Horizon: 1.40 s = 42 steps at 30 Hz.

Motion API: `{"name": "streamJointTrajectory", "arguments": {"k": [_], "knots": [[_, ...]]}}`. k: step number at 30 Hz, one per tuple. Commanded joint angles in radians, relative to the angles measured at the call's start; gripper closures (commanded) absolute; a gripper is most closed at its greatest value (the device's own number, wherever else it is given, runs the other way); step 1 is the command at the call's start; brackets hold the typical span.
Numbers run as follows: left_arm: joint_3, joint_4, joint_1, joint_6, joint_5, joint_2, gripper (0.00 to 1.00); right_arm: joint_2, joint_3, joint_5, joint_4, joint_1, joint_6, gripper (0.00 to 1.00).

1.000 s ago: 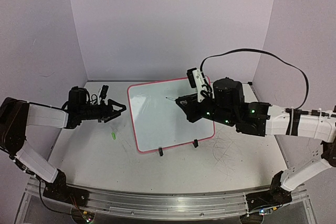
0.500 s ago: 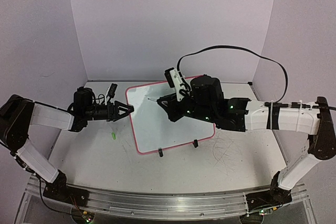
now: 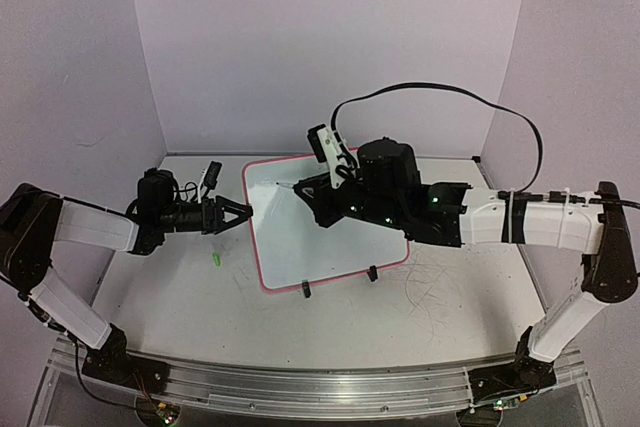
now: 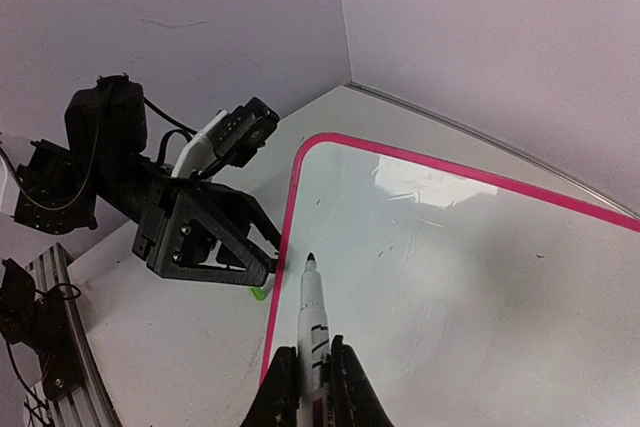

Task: Write a sentence on the whiteboard
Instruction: Hold the whiteboard at the center of the board.

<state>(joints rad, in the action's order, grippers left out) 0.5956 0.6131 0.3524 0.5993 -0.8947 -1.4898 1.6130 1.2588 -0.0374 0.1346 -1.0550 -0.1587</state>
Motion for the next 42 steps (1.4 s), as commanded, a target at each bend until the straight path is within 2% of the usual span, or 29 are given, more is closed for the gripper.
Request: {"name": "streamJointTrajectory", "arguments": {"k": [1, 11, 19, 28, 42], "knots": [[0.05, 0.058, 0.002, -0.017, -0.008, -0.024, 0.43, 0.016, 0.057, 0.007, 0.034, -0.005, 0.019, 1.0], [0.05, 0.088, 0.002, -0.045, -0.027, -0.06, 0.66, 0.018, 0.058, 0.001, 0.033, -0.004, 0.025, 1.0], [0.057, 0.094, 0.002, -0.108, -0.041, -0.095, 0.78, 0.017, 0.066, 0.005, 0.034, -0.005, 0.043, 1.0], [0.05, 0.094, 0.011, -0.17, -0.038, -0.093, 0.89, 0.012, 0.074, 0.004, 0.033, -0.004, 0.057, 1.0], [0.042, 0.094, 0.023, -0.185, -0.018, -0.087, 1.0, 0.046, 0.121, -0.031, 0.009, -0.011, 0.07, 1.0]]}}
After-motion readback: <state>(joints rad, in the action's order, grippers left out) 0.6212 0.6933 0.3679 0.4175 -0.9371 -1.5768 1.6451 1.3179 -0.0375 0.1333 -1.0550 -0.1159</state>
